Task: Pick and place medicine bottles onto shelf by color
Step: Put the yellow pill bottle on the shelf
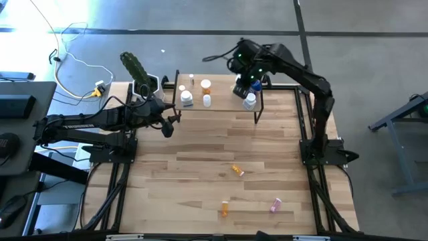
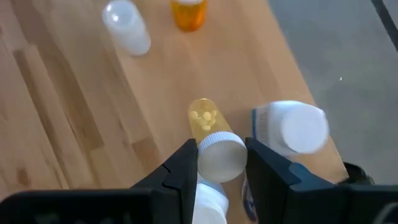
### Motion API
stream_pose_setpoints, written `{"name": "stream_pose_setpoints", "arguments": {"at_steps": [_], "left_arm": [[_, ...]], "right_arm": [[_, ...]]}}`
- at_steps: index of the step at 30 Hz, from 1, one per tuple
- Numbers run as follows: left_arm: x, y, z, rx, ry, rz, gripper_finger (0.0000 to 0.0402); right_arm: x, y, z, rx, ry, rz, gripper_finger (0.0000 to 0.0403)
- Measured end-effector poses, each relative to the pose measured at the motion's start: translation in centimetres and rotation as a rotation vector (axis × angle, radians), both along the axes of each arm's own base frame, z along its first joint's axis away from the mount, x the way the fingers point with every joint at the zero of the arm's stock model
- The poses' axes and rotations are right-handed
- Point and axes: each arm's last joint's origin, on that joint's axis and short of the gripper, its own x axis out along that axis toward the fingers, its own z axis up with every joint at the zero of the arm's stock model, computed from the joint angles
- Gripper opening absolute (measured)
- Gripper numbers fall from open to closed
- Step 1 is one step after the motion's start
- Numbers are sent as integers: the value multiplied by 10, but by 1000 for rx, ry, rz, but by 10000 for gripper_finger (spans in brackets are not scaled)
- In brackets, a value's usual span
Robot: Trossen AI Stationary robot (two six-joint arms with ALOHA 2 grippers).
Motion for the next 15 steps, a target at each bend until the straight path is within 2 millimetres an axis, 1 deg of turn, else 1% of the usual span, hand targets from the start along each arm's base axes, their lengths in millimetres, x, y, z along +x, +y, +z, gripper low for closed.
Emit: {"name": "stream_pose_setpoints", "arguments": {"at_steps": [5, 11, 15], "left_arm": [[0, 0, 0, 1, 1, 0, 248], [0, 0, 0, 2, 2, -1, 248], [0, 0, 0, 1, 2, 0, 248]], "right_arm": [[12, 4, -12, -12, 55, 79, 103], [18, 7, -24, -10, 143, 141, 103], [22, 4, -34, -41, 216, 159, 103]]}}
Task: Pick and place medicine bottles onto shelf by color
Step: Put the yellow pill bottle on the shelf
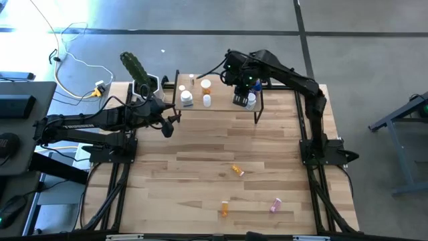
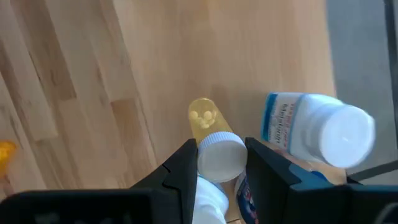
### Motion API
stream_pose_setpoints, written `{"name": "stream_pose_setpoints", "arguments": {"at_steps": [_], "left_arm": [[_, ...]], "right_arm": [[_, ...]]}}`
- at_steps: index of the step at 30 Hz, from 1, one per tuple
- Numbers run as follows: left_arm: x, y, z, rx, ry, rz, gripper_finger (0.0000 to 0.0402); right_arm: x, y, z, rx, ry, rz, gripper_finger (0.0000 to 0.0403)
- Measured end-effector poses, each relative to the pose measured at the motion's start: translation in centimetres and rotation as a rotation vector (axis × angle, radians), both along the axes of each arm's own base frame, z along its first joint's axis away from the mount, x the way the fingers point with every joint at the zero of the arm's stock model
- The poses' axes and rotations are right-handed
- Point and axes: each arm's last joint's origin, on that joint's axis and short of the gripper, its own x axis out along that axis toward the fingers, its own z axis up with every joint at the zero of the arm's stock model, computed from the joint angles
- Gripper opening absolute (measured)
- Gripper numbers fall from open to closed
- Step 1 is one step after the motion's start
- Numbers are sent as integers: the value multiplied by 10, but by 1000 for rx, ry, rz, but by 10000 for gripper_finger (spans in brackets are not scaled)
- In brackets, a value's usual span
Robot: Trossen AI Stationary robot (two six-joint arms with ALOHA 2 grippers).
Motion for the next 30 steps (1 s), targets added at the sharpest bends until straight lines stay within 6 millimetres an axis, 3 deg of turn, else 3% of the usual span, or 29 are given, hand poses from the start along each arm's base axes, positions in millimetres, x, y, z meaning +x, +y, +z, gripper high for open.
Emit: {"name": "stream_pose_setpoints", "arguments": {"at_steps": [18, 30], "left_arm": [[0, 0, 0, 7, 9, 0, 248], [0, 0, -1, 8, 14, 2, 248]], "right_arm": [[10, -10, -24, -44, 146, 96, 103], [16, -7, -27, -45, 125, 111, 103]]}}
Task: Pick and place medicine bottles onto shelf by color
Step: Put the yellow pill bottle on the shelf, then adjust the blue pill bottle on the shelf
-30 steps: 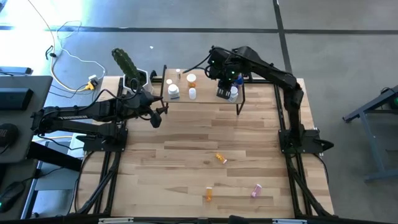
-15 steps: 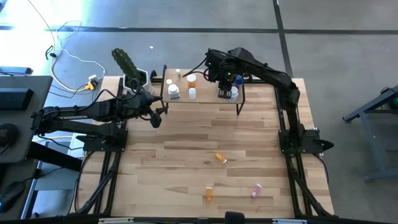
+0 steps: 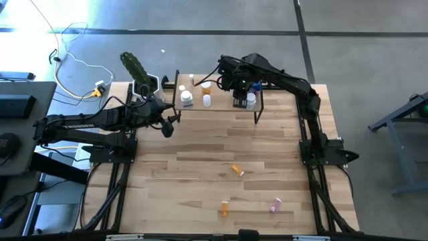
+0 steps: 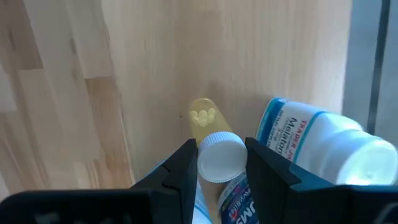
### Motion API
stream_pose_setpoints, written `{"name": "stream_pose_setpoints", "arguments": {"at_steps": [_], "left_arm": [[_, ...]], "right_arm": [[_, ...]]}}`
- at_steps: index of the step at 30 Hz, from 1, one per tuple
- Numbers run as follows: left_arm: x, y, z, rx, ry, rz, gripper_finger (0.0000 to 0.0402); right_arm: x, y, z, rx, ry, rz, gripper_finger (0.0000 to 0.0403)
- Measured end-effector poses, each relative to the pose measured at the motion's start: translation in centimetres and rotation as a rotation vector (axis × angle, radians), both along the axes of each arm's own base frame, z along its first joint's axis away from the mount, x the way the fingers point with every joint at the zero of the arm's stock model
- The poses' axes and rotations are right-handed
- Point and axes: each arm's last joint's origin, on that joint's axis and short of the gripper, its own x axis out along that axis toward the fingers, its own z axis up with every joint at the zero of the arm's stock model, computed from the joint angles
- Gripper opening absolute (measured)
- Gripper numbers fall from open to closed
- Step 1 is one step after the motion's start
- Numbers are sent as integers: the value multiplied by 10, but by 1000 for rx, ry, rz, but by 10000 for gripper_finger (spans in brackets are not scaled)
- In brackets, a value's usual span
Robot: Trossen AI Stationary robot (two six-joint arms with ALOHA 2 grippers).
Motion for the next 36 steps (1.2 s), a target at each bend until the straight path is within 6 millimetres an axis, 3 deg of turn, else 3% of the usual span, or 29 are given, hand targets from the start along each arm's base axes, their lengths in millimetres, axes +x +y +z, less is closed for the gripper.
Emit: {"name": "stream_pose_setpoints", "arguments": {"at_steps": [15, 29, 36], "left_arm": [[0, 0, 0, -1, 3, 0, 248], [0, 0, -1, -2, 8, 0, 248], [0, 0, -1, -2, 7, 0, 248]], "right_arm": [[3, 1, -6, 11, 31, 5, 108], [7, -1, -6, -11, -4, 0, 170], [7, -1, -6, -11, -7, -11, 177]]}}
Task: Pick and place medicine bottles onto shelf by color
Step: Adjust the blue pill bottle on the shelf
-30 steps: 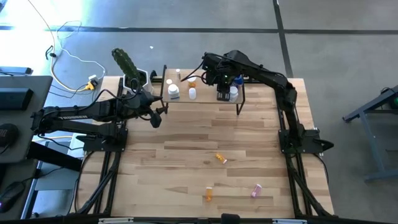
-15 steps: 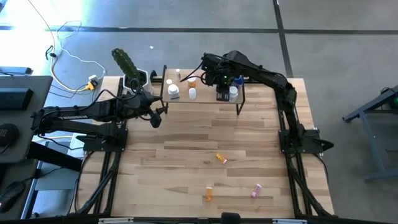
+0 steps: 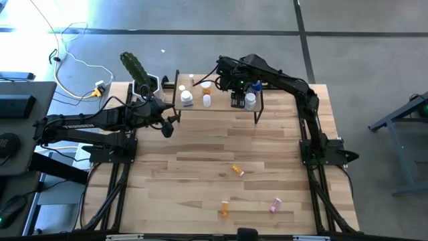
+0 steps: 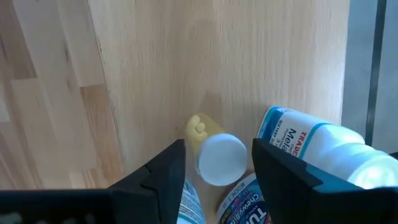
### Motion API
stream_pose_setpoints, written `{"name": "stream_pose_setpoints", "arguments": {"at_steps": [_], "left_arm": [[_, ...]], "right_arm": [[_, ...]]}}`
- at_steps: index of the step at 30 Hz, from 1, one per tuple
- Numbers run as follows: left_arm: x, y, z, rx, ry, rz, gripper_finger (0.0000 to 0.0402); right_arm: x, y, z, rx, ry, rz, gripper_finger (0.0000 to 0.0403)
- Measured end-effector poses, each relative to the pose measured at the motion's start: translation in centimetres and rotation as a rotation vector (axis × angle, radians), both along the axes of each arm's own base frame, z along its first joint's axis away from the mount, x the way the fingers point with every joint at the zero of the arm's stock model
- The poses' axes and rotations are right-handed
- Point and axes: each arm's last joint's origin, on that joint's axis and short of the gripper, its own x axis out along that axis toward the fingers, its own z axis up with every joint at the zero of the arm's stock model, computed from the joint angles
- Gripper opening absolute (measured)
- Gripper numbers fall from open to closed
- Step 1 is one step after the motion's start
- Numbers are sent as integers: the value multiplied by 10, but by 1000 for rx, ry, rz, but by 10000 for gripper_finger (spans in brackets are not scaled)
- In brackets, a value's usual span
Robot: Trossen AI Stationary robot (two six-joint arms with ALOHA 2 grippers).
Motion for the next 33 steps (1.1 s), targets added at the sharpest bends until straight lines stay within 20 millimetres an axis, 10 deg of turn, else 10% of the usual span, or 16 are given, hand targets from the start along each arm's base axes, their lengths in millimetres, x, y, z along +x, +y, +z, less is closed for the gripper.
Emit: {"name": "stream_pose_setpoints", "arguments": {"at_steps": [33], "left_arm": [[0, 0, 0, -11, -14, 25, 248]], "right_arm": [[-75, 32, 101, 67, -354, -122, 177]]}}
